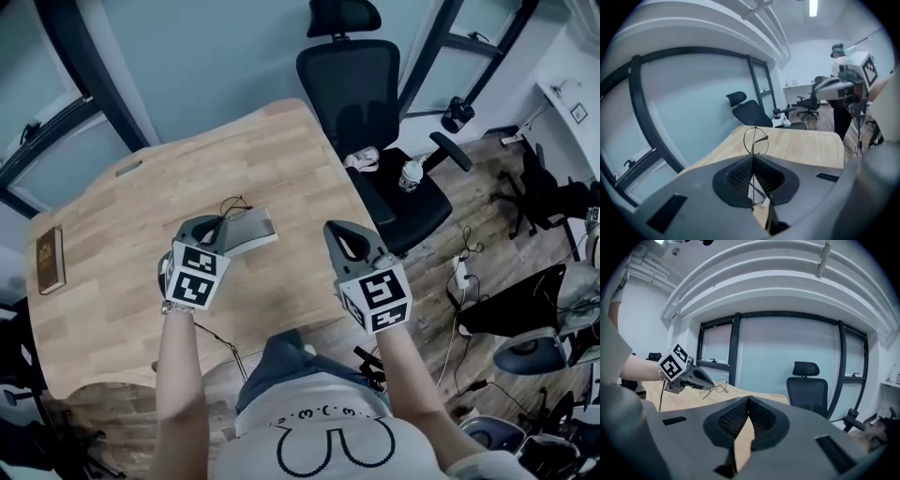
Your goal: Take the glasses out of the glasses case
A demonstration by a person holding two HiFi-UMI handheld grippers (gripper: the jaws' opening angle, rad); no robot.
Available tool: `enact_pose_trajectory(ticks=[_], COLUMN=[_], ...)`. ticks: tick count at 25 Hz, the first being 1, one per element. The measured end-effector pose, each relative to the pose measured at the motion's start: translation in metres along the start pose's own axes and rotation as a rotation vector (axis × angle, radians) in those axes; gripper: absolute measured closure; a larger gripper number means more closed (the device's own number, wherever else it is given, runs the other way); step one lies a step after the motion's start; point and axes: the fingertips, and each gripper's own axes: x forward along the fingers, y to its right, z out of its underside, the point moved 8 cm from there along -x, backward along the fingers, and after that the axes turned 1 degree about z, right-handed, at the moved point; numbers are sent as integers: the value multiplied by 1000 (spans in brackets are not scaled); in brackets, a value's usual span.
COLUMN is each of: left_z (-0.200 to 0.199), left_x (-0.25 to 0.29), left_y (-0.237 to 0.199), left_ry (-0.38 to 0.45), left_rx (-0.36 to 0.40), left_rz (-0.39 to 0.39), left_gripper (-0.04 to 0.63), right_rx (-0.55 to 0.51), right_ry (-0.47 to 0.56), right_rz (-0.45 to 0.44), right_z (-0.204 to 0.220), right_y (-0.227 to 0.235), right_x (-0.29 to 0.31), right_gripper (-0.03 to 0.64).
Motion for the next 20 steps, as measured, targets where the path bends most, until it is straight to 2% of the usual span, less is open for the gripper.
enact_pose_trajectory(ticks=[6, 8, 12, 17, 20], left_z=[-7, -5, 3, 4, -4], left_x=[-65, -85, -114, -155, -175], left_y=[17, 24, 33, 30, 27], left_ry=[188, 232, 295, 419, 469], left_rx=[-196, -238, -275, -323, -301], left_rz=[-199, -255, -300, -393, -437], left_gripper=[577, 577, 577, 577, 577], right_rx=[-19, -33, -31, -13, -24], right_ry=[53, 58, 99, 183, 225], right_rz=[-15, 1, 44, 42, 43], right_z=[-12, -16, -27, -48, -65], right_y=[-10, -12, -16, -28, -35], right_x=[-43, -54, -68, -80, -84], right_gripper=[566, 566, 566, 566, 566])
